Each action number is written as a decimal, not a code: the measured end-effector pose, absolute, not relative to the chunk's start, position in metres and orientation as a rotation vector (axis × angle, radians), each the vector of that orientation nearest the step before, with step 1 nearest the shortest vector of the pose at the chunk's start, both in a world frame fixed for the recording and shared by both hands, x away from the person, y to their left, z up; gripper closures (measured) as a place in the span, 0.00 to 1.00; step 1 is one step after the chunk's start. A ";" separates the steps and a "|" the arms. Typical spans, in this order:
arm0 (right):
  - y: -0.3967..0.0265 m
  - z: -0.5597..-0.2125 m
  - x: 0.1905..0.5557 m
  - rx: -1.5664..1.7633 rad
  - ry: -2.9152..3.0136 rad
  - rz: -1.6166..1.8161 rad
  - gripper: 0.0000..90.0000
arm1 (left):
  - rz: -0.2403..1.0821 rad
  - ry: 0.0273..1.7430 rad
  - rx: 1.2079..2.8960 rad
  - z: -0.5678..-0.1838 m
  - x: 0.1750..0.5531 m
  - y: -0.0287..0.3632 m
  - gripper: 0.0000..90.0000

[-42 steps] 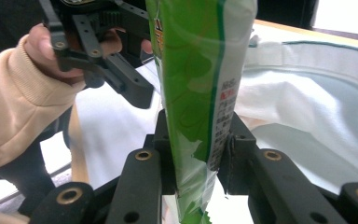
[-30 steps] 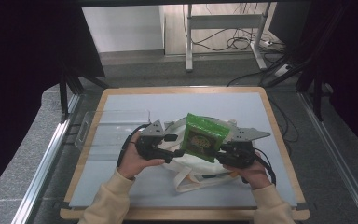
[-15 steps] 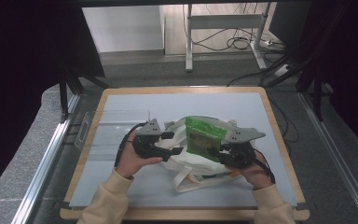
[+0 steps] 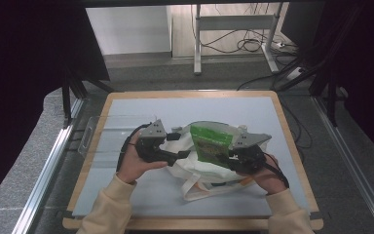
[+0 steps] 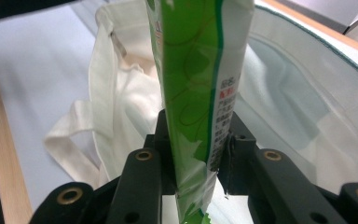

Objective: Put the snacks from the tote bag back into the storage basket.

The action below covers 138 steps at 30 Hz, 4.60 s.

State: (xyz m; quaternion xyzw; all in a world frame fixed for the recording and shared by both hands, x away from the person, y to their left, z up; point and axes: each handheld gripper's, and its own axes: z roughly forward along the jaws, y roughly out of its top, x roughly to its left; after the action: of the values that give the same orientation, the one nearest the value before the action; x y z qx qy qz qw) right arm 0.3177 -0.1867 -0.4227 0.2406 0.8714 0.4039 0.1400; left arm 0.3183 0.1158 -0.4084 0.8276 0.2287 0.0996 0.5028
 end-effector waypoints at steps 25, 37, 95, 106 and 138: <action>-0.166 -0.414 0.331 0.518 2.668 0.903 0.79 | 0.234 0.332 2.232 -0.383 0.351 0.086 0.41; -0.159 -0.408 0.328 0.445 2.670 0.903 0.78 | 0.195 0.170 2.379 -0.389 0.353 0.076 0.78; -0.211 -0.432 0.296 0.870 2.373 1.299 0.37 | 0.257 0.327 2.191 -0.346 0.351 0.155 0.84; -0.215 -0.430 0.295 0.867 2.356 1.303 0.37 | 0.295 0.384 2.211 -0.335 0.349 0.175 0.84; -0.216 -0.435 0.298 0.874 2.375 1.281 0.37 | 0.363 0.549 2.208 -0.328 0.354 0.234 0.84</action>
State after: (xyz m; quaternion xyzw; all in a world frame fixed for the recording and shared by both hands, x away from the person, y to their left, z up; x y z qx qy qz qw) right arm 0.2983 -0.2159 -0.4354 0.3046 0.8275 0.4464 0.1519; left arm 0.3540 0.2342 -0.3282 0.8755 0.2175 0.1441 0.4066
